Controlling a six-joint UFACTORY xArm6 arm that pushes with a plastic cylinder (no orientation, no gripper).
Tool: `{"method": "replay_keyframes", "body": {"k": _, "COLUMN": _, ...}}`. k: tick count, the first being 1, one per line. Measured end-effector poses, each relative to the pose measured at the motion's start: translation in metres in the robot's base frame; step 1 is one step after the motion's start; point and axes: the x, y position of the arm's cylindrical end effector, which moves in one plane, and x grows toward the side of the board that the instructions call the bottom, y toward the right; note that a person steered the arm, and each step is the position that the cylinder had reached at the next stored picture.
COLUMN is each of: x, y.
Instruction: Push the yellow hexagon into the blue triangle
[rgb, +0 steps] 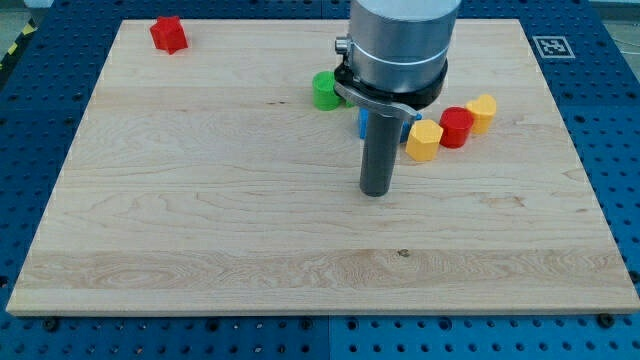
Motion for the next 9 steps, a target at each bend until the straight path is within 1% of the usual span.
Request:
{"method": "replay_keyframes", "body": {"k": 1, "x": 0.001, "y": 0.021}}
{"method": "replay_keyframes", "body": {"k": 2, "x": -0.020, "y": 0.060}}
{"method": "replay_keyframes", "body": {"k": 3, "x": -0.023, "y": 0.078}}
{"method": "replay_keyframes", "body": {"k": 7, "x": -0.031, "y": 0.078}}
{"method": "replay_keyframes", "body": {"k": 9, "x": -0.046, "y": 0.078}}
